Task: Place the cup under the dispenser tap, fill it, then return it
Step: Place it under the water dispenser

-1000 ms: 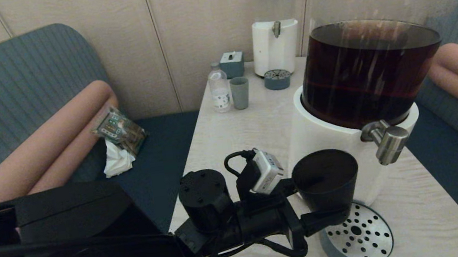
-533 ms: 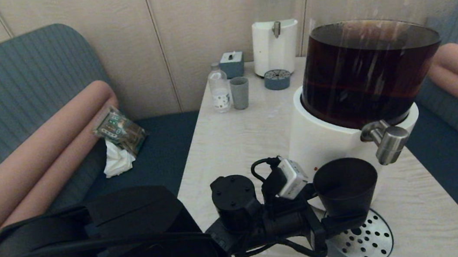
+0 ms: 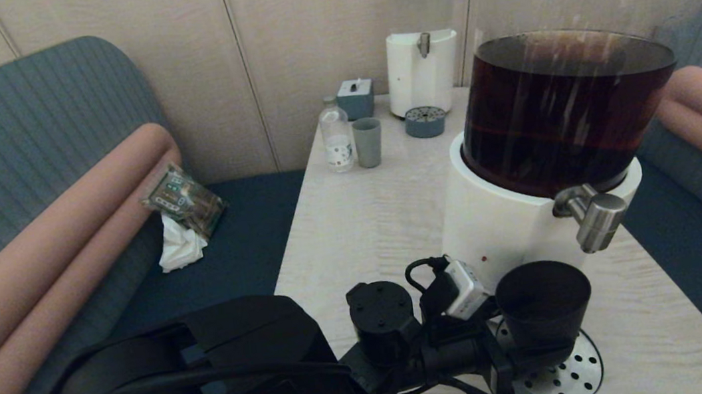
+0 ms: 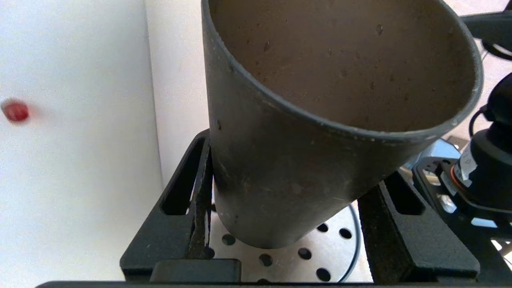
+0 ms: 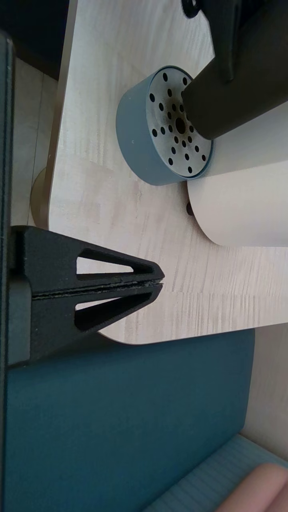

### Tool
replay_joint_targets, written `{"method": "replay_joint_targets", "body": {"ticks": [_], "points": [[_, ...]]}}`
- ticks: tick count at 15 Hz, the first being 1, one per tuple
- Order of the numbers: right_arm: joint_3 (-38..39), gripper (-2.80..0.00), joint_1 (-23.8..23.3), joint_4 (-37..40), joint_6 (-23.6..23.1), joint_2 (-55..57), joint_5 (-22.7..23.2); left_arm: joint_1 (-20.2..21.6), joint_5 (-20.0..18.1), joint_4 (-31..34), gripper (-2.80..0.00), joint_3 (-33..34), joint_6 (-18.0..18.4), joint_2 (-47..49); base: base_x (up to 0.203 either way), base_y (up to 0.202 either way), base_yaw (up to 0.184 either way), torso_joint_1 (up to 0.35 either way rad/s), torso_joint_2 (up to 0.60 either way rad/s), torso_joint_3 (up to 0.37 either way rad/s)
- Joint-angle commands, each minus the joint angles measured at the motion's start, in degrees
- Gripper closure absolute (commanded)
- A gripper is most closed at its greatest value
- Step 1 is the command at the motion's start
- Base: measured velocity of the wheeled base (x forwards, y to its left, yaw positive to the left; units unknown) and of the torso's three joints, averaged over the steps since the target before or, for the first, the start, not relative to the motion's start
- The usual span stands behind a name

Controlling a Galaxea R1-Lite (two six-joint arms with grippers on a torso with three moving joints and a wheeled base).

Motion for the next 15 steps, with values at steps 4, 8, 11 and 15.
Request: {"method": "replay_joint_targets", "body": {"ticks": [4, 8, 11, 15], "points": [[0.53, 0.0, 0.01, -0.04, -0.02, -0.14, 0.0, -0.01, -0.17, -0.49, 0.0, -2.16, -0.35, 2.39, 0.0, 0.0, 0.0, 0.0, 0.0, 0.0], [0.53, 0.0, 0.02, -0.04, -0.02, -0.15, 0.0, -0.1, -0.17, -0.49, 0.0, -3.68, -0.44, 3.99, 0.0, 0.0, 0.0, 0.0, 0.0, 0.0], [0.53, 0.0, 0.0, -0.04, -0.02, -0.15, 0.0, -0.1, -0.17, -0.49, 0.0, -3.5, -0.35, 3.99, 0.0, 0.0, 0.0, 0.0, 0.0, 0.0], [0.53, 0.0, 0.0, -0.04, -0.02, -0.15, 0.0, -0.37, 0.71, -0.49, -2.8, -2.97, -0.26, 3.99, 0.0, 0.0, 0.0, 0.0, 0.0, 0.0]]}}
